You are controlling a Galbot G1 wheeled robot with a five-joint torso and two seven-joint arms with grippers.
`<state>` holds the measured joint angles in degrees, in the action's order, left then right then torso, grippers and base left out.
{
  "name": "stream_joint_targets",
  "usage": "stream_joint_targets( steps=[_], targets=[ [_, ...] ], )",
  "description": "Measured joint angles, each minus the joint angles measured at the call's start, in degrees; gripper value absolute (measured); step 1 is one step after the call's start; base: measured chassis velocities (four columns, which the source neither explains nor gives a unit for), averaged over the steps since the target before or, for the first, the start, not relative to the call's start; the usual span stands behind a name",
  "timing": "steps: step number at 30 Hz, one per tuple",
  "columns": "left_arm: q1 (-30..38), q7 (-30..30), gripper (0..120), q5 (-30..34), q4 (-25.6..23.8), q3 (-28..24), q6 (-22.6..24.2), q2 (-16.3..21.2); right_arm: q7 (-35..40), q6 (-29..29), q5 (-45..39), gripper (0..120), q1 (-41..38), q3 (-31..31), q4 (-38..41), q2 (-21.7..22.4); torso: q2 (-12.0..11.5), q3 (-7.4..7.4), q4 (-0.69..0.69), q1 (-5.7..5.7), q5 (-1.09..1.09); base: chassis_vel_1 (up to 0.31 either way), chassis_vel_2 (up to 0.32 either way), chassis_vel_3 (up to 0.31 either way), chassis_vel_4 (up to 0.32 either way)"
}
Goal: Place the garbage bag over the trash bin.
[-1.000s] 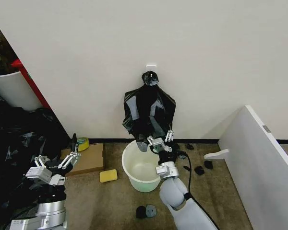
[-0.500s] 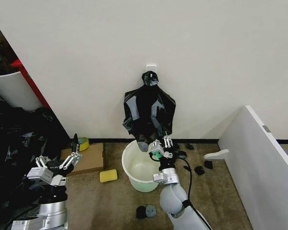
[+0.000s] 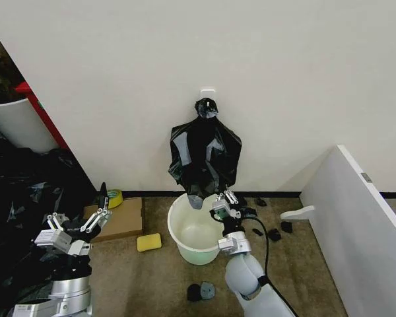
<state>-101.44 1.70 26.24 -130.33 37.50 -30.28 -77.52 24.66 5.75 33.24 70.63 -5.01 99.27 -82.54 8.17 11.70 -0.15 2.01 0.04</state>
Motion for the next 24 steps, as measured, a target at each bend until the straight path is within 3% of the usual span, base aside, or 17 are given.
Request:
stream_joint_targets(
  steps=[15,20,24],
  targets=[
    [-0.04,0.02,100,-0.31,0.33,0.06,0.00,-0.12,7.11,-14.59,2.19,54,-2.15,7.97,-0.13,-2.29,0.00,0.00,0.02,0.00,-0.09,0.000,0.000,0.000,0.000],
    [-0.19,0.00,100,-0.37,0.31,0.18,-0.03,-0.17,11.32,-21.75,9.56,78,-4.18,8.96,-3.31,-4.38,0.00,0.00,0.05,0.00,-0.12,0.000,0.000,0.000,0.000],
    [-0.26,-0.04,100,-0.35,0.31,0.29,-0.10,-0.16,12.95,-25.96,12.07,89,-4.63,9.61,-4.26,-4.92,0.00,0.00,0.06,0.00,-0.10,0.000,0.000,0.000,0.000]
  ],
)
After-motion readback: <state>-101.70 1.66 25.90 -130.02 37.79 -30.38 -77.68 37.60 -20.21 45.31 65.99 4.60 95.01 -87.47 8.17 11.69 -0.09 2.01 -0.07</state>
